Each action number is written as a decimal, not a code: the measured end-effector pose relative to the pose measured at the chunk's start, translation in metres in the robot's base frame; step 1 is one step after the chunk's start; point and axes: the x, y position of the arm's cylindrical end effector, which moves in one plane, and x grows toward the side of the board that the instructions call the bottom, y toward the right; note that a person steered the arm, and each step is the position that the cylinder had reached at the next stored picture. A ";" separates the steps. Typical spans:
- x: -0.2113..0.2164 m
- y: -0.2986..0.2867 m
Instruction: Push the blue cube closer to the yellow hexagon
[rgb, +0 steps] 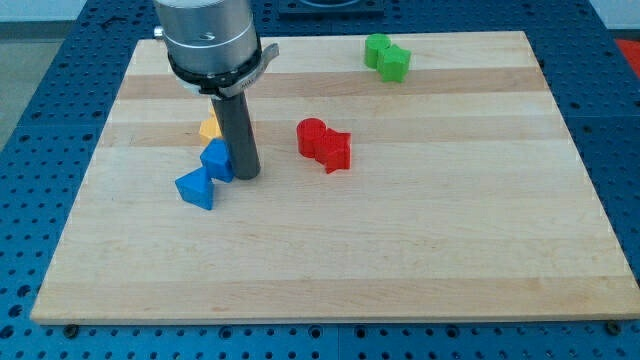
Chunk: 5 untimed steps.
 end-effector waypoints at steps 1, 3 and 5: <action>0.000 0.000; 0.000 -0.005; -0.001 -0.015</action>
